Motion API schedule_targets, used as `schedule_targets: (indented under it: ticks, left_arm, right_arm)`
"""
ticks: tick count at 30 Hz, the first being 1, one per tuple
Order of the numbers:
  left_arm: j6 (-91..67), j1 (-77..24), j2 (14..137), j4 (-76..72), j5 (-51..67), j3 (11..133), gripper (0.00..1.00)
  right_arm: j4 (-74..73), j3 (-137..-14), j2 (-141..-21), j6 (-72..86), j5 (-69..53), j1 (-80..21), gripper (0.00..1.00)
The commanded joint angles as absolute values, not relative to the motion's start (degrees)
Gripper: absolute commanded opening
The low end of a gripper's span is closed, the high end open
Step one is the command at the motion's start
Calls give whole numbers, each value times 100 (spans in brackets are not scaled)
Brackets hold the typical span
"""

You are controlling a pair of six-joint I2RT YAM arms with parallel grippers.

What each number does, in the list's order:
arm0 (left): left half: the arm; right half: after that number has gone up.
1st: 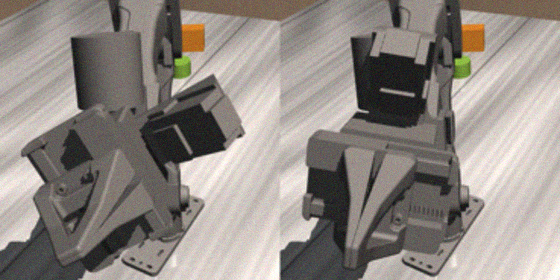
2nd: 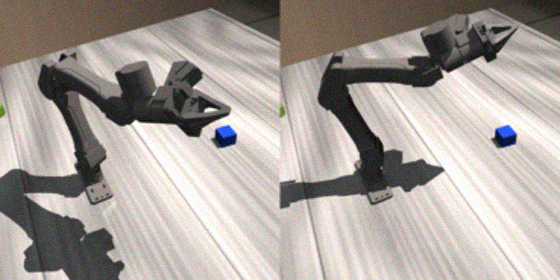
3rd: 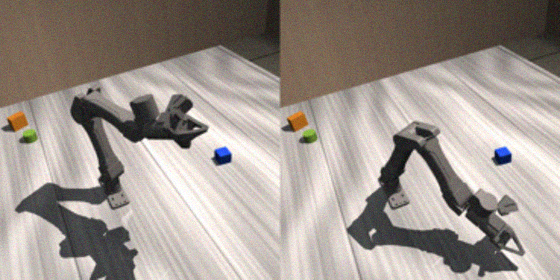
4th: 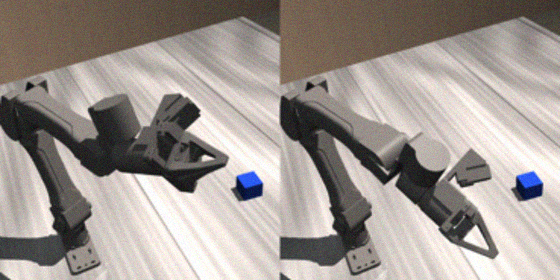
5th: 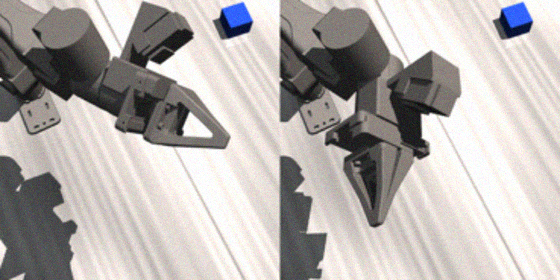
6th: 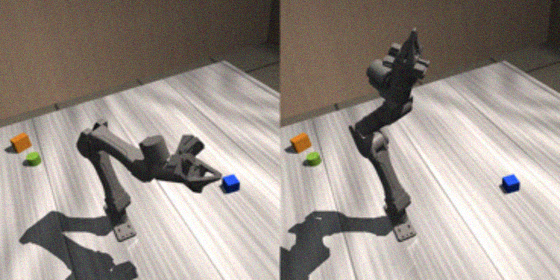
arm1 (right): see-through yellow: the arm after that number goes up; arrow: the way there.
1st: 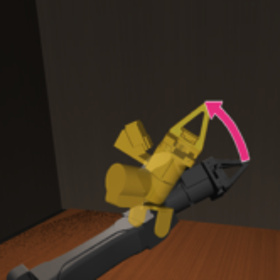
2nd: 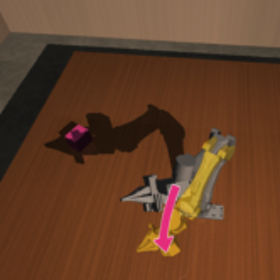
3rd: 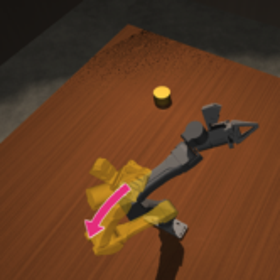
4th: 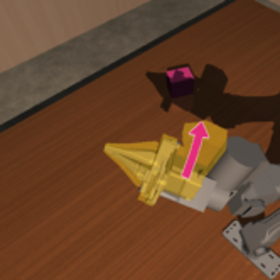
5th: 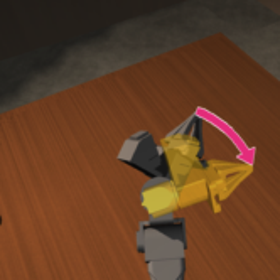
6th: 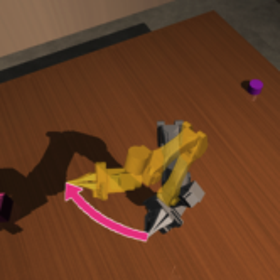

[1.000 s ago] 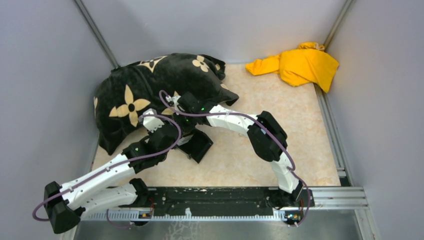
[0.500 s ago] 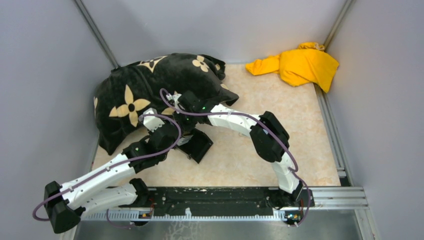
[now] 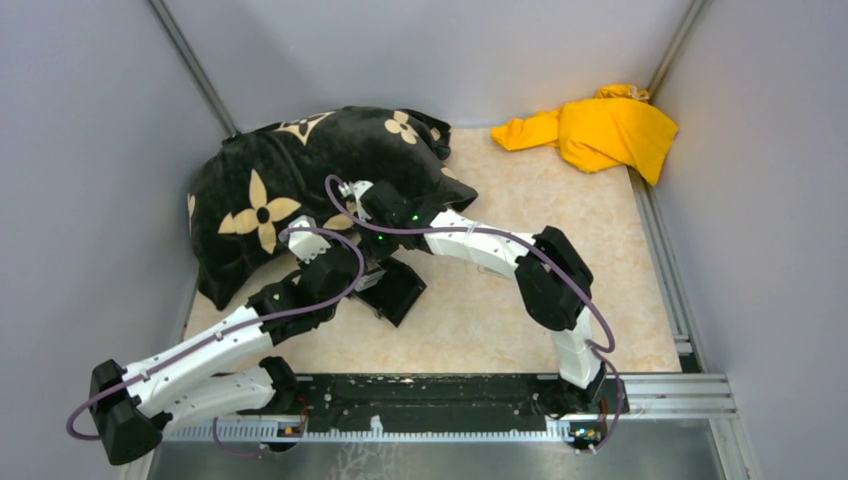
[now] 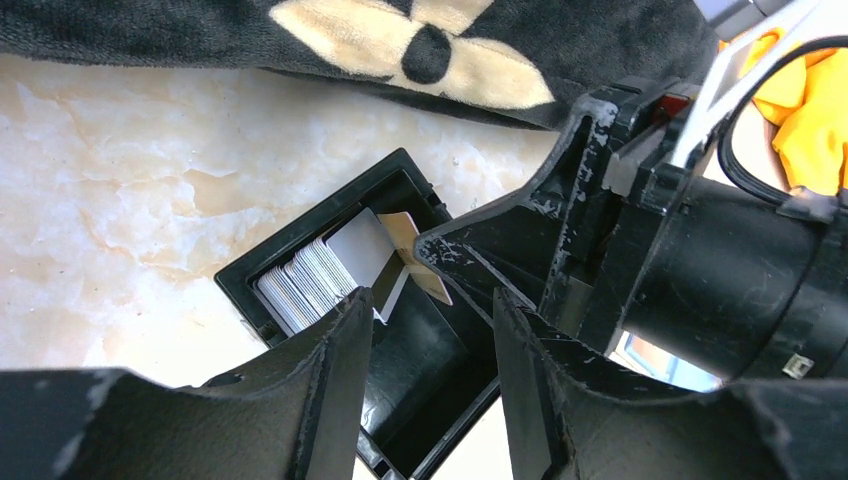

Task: Put the credit cards into the card holder
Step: Pick up the credit card from the storage box.

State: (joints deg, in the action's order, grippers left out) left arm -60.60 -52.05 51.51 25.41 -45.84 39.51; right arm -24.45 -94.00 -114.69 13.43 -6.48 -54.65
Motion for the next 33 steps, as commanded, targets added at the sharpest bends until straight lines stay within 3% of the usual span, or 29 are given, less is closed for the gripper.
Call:
schedule_targets:
  ticks: [1, 17, 26, 33]
  left_arm:
    - [-6080, -5233, 5215, 2410, -4772, 4096, 55]
    - [-5342, -4961, 5431, 1657, -4671, 4049, 64]
    - [-4070, -3938, 4896, -404, -2483, 3190, 69]
    - [-3514, -3736, 4965, -1283, -1137, 3020, 70]
  right_arm:
    - [-2125, -9175, -10920, 1199, -213, -5581, 0]
    - [-1846, -8493, -10266, 977, 309, -5566, 0]
    - [-1657, -8108, -9526, 1123, -317, -5303, 0]
    - [-1897, -7694, -8813, 1172, -870, -5037, 0]
